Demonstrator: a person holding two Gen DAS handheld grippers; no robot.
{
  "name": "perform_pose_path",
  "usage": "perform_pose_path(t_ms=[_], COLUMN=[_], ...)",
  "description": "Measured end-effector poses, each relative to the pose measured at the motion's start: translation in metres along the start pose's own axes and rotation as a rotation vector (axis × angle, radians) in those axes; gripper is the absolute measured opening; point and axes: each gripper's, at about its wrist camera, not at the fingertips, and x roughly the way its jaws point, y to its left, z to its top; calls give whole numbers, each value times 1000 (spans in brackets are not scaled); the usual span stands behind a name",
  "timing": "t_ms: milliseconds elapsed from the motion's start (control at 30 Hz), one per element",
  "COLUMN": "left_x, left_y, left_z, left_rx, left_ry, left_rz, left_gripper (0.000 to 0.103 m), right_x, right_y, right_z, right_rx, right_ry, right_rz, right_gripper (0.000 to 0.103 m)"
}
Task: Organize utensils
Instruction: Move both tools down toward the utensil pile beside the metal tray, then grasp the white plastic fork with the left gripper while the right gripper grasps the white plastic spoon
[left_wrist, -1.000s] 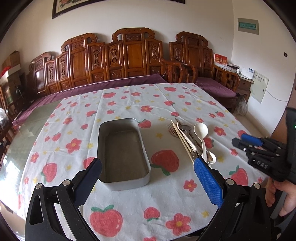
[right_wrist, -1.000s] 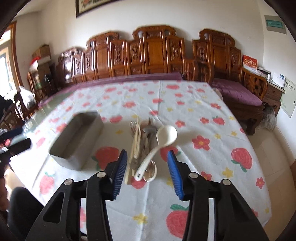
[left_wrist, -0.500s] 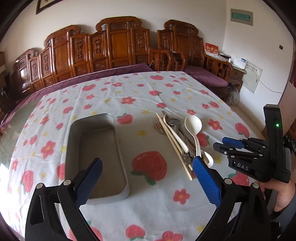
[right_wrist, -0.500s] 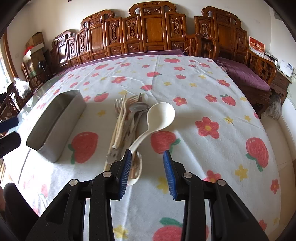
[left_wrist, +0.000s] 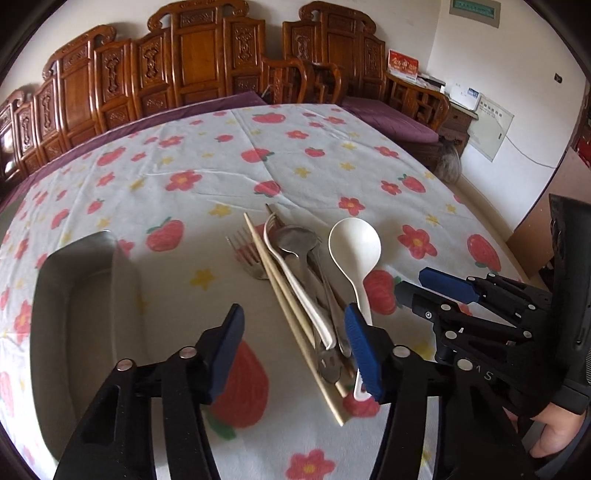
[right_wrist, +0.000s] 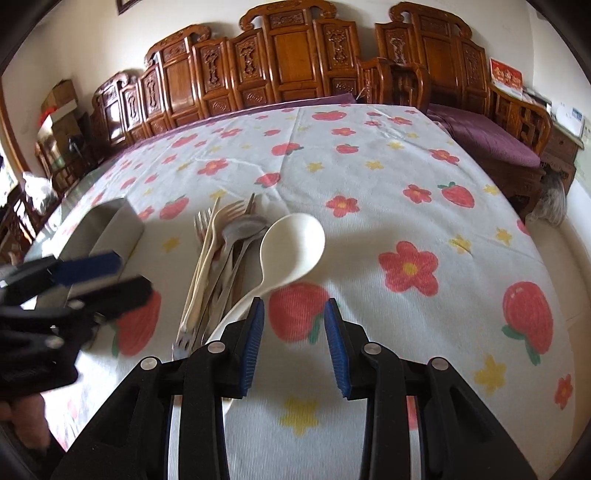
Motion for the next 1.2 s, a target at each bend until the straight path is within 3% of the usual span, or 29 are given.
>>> perform_pose_path(t_ms=[333, 567, 900, 1200], left_x=[48, 49, 40, 12], left_y=[-3, 3, 10, 14], left_z=[10, 8, 3, 1], left_rx=[-31, -55, -78, -52], left_ry=[100, 119, 119, 55], left_rz=[-14, -24, -17, -26], left_gripper=[28, 9, 3, 2], right_x=[5, -1, 1, 9], right_y=[-13, -5, 1, 11], right_z=[2, 6, 5, 4], right_rx=[28, 16, 8, 8], right_ry=[-15, -37, -28, 4], right_rz=[-35, -12, 12, 67], right_gripper=[36, 36, 36, 36])
